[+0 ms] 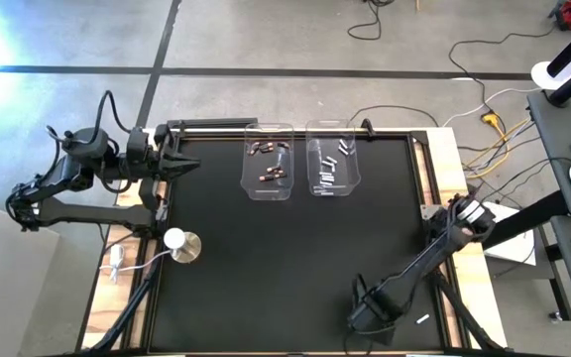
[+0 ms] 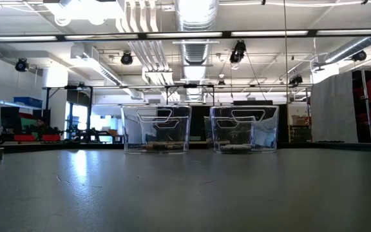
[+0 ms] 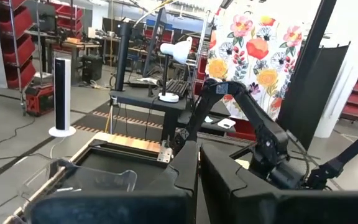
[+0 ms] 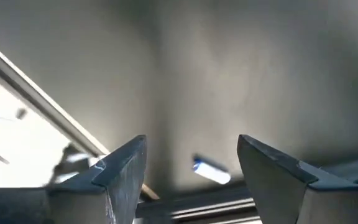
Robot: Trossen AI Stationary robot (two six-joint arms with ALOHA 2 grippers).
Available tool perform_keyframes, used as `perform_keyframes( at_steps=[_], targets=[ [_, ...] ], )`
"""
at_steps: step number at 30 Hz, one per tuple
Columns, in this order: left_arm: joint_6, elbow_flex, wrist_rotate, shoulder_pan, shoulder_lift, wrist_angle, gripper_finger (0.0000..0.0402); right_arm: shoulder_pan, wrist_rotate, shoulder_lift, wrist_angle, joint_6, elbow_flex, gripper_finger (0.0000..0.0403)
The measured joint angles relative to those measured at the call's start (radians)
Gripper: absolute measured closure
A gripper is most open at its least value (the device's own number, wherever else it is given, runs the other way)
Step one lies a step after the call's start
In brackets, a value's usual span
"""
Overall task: Sort batteries
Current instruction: Put the white battery into the right transparent bin
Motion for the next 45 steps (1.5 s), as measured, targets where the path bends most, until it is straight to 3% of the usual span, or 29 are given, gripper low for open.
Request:
perform_keyframes(
  at_steps=[6, 12, 16, 24, 29, 36, 45],
  targets=[
    [-0.048, 0.0, 0.007, 0.0, -0.002, -0.001, 0.0401, 0.047, -0.002, 0.076, -0.016, -0.33, -0.004, 0.0163],
    [-0.086, 0.0, 0.048, -0.001, -0.019, -0.033, 0.0401, 0.116, 0.011, 0.123, -0.046, -0.445, -0.011, 0.0163],
    [-0.087, 0.0, 0.048, 0.0, -0.023, -0.044, 0.0401, 0.185, 0.051, 0.115, -0.045, -0.461, -0.01, 0.0157],
    [-0.079, 0.0, 0.047, 0.0, -0.001, -0.043, 0.0401, 0.292, 0.021, 0.107, -0.041, -0.38, -0.014, 0.0166],
    [-0.075, 0.0, 0.046, 0.0, 0.022, -0.043, 0.0401, 0.3, 0.019, 0.107, -0.03, -0.358, -0.045, 0.0199],
    [-0.079, 0.0, 0.046, 0.0, 0.057, -0.043, 0.0402, 0.296, 0.009, 0.104, 0.032, -0.314, -0.12, 0.0275],
    [-0.076, 0.0, 0.151, 0.0, 0.033, -0.015, 0.0401, 0.258, 0.036, 0.092, 0.036, -0.282, -0.124, 0.038]
  ],
)
